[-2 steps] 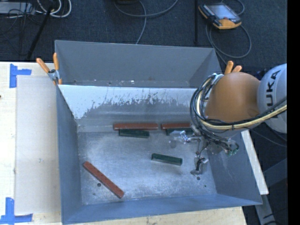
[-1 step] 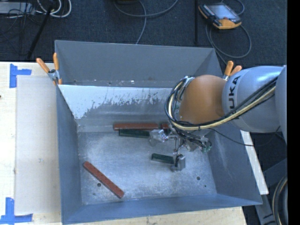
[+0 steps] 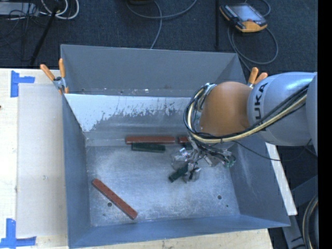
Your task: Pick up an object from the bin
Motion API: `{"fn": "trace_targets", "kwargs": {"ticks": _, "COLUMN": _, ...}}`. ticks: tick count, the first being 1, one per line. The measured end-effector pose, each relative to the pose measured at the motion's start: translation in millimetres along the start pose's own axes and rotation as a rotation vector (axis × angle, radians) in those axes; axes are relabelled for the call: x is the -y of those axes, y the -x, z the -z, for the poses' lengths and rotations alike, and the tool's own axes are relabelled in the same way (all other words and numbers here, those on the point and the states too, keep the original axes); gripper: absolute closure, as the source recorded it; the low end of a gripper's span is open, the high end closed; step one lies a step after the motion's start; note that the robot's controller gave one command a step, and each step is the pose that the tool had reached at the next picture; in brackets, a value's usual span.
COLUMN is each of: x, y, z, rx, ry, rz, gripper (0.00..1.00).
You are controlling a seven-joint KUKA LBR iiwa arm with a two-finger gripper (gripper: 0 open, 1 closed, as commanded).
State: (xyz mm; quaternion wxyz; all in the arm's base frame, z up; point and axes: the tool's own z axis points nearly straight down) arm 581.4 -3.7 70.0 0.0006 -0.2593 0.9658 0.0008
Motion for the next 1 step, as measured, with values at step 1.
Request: {"fn": "trace_targets", "kwargs": {"ticks": 1, "x": -39.1, "y": 25.9, "z": 143.9, "rx": 0.007, "ry": -0.004, "rz": 0.009, "gripper": 1.0}}
